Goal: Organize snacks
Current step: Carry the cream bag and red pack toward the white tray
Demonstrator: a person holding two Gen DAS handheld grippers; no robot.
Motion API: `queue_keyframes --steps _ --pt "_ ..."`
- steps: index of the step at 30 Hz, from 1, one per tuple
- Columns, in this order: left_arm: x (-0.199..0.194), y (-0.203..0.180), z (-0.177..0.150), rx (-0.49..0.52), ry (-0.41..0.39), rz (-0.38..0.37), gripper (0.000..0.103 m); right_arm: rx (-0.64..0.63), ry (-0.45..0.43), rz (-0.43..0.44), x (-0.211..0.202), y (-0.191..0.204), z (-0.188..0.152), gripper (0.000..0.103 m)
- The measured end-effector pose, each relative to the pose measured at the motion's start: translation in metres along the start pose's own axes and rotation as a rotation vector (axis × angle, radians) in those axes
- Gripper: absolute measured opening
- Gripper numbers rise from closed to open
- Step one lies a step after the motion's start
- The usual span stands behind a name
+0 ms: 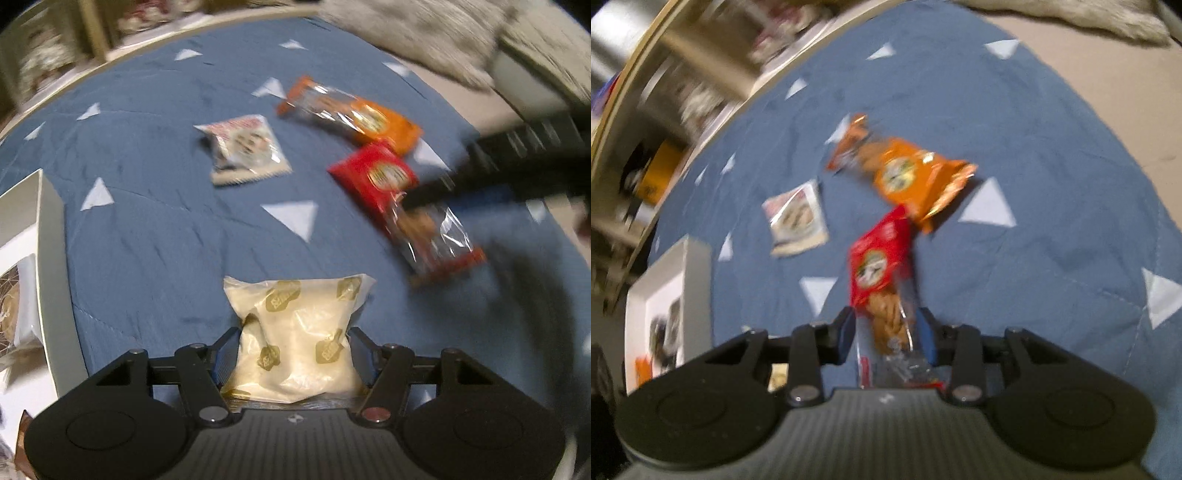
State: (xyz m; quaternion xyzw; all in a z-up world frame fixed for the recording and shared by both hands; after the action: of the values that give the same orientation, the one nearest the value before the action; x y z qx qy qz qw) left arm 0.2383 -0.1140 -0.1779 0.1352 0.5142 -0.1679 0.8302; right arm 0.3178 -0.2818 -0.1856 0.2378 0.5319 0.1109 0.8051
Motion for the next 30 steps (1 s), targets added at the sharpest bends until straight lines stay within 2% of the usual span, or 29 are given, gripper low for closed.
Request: queue_keyframes --steps 1,3,5,10,15,18,20,22,30 --pt "-0.002 -0.003 -0.003 0.015 0.003 -0.001 0.064 -0.027 -0.008 -0.009 -0.001 0.005 -0.001 0.046" --pt "-0.004 -0.006 -0.010 0.022 -0.003 0.004 0.065 -0.088 -0.038 -0.041 -0.003 0.015 -0.001 0.058" --pt "-0.005 -0.007 -0.015 -0.015 -0.021 0.021 0.069 -0.134 -0.056 -0.076 -0.003 0.022 0.000 0.067" --pt "0.000 -0.012 -0.020 -0.055 -0.047 0.053 0.074 -0.206 -0.031 -0.166 0.018 0.026 0.003 0.070" --pt "0.003 -0.009 -0.015 -0.072 -0.055 0.059 0.073 -0.254 0.002 -0.229 0.038 0.031 -0.002 0.070" --pt "0.003 -0.008 -0.014 -0.074 -0.065 0.060 0.065 -0.264 -0.003 -0.254 0.043 0.031 -0.003 0.066" --pt "0.002 -0.006 -0.014 -0.080 -0.066 0.052 0.062 -0.259 -0.007 -0.246 0.044 0.031 -0.003 0.055" --pt "0.000 -0.005 -0.014 -0.085 -0.072 0.043 0.061 -0.246 -0.011 -0.232 0.043 0.031 -0.004 0.049" --pt "-0.017 0.006 -0.013 -0.140 -0.128 0.011 0.058 -0.220 -0.050 -0.211 0.027 0.029 -0.007 0.047"
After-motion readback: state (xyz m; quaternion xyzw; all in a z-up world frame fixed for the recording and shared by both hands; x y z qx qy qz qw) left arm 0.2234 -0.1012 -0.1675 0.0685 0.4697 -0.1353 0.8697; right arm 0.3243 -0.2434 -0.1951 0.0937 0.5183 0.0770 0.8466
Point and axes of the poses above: each gripper's, at about its wrist camera, not at the fingertips, and x roughly the way its jaws point, y to its left, z to its top, the point moved 3 cm from there along x, roughly the way its jaws point, and after that the axes turned 5 degrees about x, right-handed, at the moved point
